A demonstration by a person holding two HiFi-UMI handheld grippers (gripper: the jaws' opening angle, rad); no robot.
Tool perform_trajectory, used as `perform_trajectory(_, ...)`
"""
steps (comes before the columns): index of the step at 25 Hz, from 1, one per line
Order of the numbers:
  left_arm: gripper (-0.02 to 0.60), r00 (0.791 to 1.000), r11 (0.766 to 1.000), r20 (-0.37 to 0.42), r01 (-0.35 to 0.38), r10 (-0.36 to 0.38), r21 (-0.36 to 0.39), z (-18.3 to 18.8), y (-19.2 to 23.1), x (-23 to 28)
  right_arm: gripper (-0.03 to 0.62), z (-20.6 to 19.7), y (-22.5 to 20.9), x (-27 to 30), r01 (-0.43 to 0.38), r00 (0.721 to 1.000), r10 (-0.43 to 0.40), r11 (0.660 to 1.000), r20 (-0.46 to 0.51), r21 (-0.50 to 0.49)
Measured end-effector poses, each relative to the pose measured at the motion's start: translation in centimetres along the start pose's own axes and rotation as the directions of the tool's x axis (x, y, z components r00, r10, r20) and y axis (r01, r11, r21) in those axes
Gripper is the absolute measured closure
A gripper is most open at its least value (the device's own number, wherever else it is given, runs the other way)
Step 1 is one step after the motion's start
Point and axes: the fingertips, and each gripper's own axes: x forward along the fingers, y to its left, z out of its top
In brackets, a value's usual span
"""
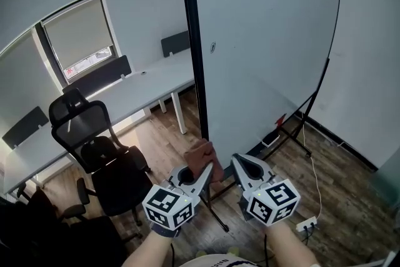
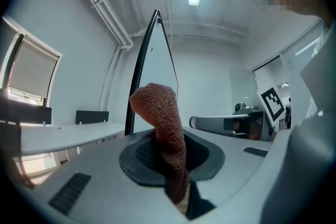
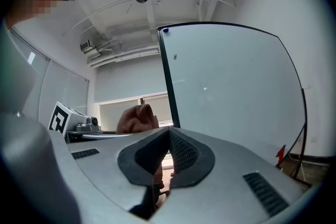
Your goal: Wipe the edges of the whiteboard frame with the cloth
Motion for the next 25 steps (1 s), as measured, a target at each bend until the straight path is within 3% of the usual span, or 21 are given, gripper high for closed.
perform_trajectory(6,0.515,0.999,0.994,0.048,-0.004,-0.001,0.105,6.4,1.1,1.4,0.591,2.4,0.1,0.2,-0.021,0.999,0.022,1.0,0.045,-0.01)
perform_trajectory(11,0.515,0.998,0.986,0.057,-0.001,-0.008,0.168,12.0,1.6,3.1,0.591,7.0,0.5,1.0,-0.047,0.995,0.054,0.995,0.085,-0.09)
perform_trajectory(20,0.515,0.995,0.983,0.103,-0.023,0.004,0.184,20.2,3.3,5.1,0.591,13.1,1.4,2.6,-0.086,0.988,0.103,0.986,0.119,-0.143)
perform_trajectory(25,0.515,0.995,0.979,0.086,-0.064,0.048,0.195,20.6,4.6,5.5,0.591,12.6,0.8,2.0,-0.089,0.985,0.103,0.991,0.141,-0.104)
